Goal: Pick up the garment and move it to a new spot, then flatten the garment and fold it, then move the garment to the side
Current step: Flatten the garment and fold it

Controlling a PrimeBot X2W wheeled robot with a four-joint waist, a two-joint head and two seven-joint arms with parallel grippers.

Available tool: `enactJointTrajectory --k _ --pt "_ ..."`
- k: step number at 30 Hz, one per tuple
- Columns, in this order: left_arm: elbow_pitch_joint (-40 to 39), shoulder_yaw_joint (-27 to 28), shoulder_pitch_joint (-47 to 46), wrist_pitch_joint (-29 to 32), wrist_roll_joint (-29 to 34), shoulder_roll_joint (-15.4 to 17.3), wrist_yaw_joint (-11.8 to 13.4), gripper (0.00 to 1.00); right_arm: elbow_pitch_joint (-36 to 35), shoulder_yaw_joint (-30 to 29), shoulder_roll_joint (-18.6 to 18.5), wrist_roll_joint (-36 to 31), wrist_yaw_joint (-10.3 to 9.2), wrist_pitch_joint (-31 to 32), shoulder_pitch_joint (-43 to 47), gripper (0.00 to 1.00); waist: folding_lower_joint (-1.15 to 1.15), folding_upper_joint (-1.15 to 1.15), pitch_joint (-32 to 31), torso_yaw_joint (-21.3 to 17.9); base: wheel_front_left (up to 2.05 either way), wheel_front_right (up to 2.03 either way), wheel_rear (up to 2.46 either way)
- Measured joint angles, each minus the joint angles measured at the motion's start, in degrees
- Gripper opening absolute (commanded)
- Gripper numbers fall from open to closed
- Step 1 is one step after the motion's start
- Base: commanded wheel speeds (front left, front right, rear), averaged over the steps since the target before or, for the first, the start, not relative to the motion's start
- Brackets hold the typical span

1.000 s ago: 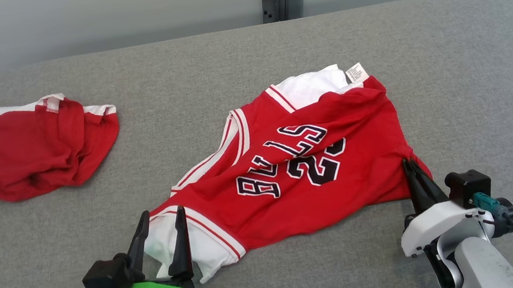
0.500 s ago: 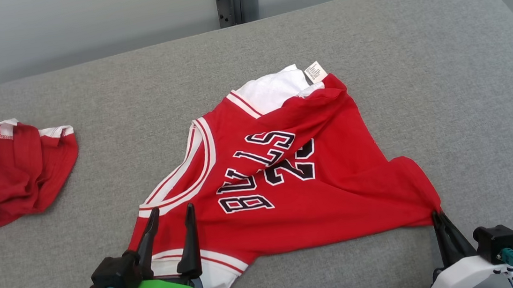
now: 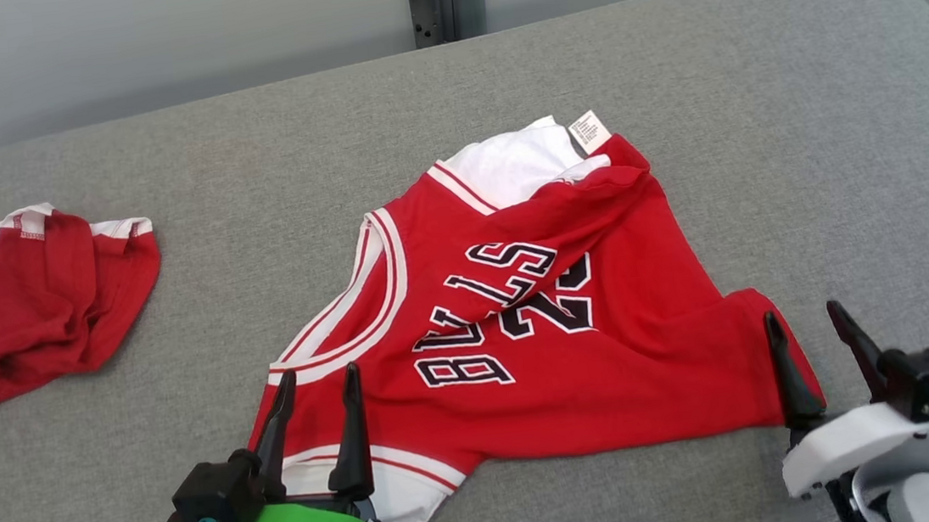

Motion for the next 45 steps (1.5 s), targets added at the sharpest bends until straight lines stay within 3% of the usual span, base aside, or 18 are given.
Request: enactJointTrajectory --k 4,11,20,21,22,23,24,32,45 --pt "0.09 -0.43 -0.34 -0.15 -0.02 -0.43 -0.08 1.0 2.55 1.01 -2.13 -1.01 -0.01 5.55 -7.72 1.0 0.0 0.0 0.08 1.7 0.0 0.0 0.0" --pt "0.64 -1.11 -0.84 -0.25 -0.05 -0.93 -0.35 1.0 14.49 5.11 -5.91 0.26 0.0 18.61 -20.82 1.0 0.0 0.0 0.56 5.39 0.0 0.0 0.0" --pt "1.53 -1.57 -1.13 -0.68 -0.09 -1.75 -0.6 1.0 27.57 10.24 -9.56 5.65 0.0 28.2 -27.32 1.0 0.0 0.0 1.19 11.09 0.0 0.0 0.0" --pt "1.54 -1.59 -1.13 -0.69 -0.09 -1.81 -0.62 1.0 28.22 10.71 -9.95 6.19 0.0 28.47 -27.87 0.85 0.0 0.0 1.24 11.63 0.0 0.0 0.0" --pt "1.57 -1.59 -1.12 -0.73 -0.09 -1.85 -0.64 1.0 28.87 11.24 -10.28 6.61 0.0 28.82 -28.41 0.45 0.0 0.0 1.29 12.15 0.0 0.0 0.0" --pt "1.6 -1.6 -1.12 -0.74 -0.09 -1.89 -0.66 1.0 29.43 11.82 -10.57 6.91 -0.01 29.15 -28.92 0.28 0.0 0.0 1.33 12.62 0.0 0.0 0.0" --pt "1.66 -1.62 -1.12 -0.75 -0.09 -1.94 -0.69 1.0 29.81 12.23 -10.89 7.32 -0.01 29.25 -29.36 0.0 0.0 0.0 1.38 13.05 0.0 0.0 0.0" --pt "1.88 -1.88 -1.15 -0.92 -0.08 -2.49 -1.12 1.0 32.57 13.66 -13.86 8.02 0.04 27.39 -35.15 0.0 0.0 0.0 2.22 15.39 0.0 0.0 0.0" --pt "2.04 -2.13 -3.45 -1.01 -0.05 -3.61 -2.23 1.0 41.06 11.1 -16.77 2.64 0.03 23.72 -50.76 0.0 0.0 0.0 5.79 19.52 0.0 0.0 0.0"
